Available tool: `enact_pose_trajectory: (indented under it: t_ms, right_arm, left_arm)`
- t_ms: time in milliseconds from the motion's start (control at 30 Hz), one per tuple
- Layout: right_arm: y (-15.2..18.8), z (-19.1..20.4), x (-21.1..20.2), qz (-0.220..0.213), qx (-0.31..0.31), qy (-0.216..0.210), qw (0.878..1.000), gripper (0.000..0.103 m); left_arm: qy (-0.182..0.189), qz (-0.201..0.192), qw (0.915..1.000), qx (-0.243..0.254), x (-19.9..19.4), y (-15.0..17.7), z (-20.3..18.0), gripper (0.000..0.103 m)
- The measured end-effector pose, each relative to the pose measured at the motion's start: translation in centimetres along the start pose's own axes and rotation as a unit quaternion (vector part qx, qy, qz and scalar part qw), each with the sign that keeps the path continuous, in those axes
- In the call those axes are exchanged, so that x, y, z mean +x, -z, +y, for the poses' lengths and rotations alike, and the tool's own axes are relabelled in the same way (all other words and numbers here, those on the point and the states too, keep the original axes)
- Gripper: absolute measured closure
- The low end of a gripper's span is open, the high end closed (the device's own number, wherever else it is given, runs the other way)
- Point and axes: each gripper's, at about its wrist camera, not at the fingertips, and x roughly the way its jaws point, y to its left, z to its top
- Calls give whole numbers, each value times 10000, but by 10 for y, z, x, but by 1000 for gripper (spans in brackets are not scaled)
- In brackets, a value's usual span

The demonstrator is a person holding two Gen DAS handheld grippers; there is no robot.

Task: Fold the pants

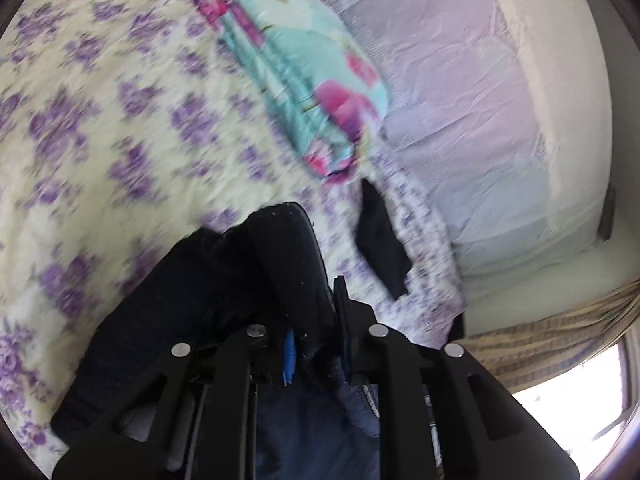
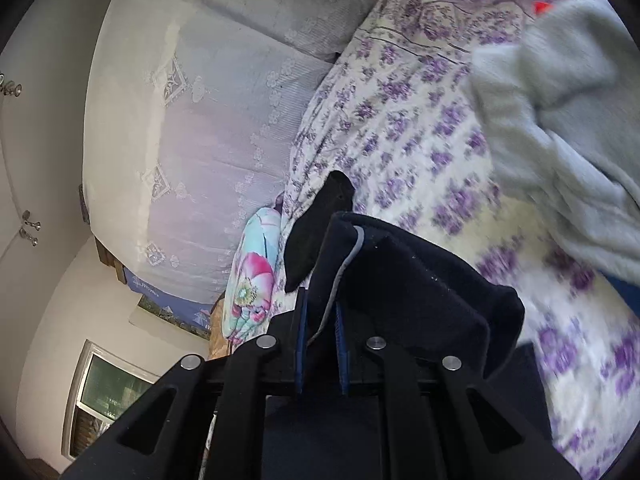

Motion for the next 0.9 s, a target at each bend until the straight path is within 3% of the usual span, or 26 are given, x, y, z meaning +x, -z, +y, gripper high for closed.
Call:
enact_pose_trajectory:
  t_ms: [133,233,333,467,533,633,800,900]
  right_arm:
    - [-27,41,12,-191,-291,-283,9990,91]
    - [-3,41,-12,-154,-600,-341,9975,91]
    - [45,-8,-55,-160,-332,-242,9990,91]
    - [106,-80,-91,-51,463,106,9989,91]
    - [127,-107,-96,20,815,245,9964,91]
    - [129,-114,-101,-51,964,84,9953,91]
    - [118,-74,-124,-287,358,-135,9989,91]
    - [124,-80,-144,-442,261,152,9986,92]
  left_arm:
    - [683,-102,9976,32,-19,-1,-17,88]
    - [910,26,9953,335,-44,24,2,88]
    - [950,397,9938,417,-55,56,47,88]
    - [700,869,9938,-5,-48,95,112,88]
    - [785,898,9925,-280,-45,103,132,88]
    - [994,874,9901,-460,-45,98,128,88]
    - [1195,512,9915,-42,-78,90,88,88]
    - [957,482,9942,-38,-86,95,96,88]
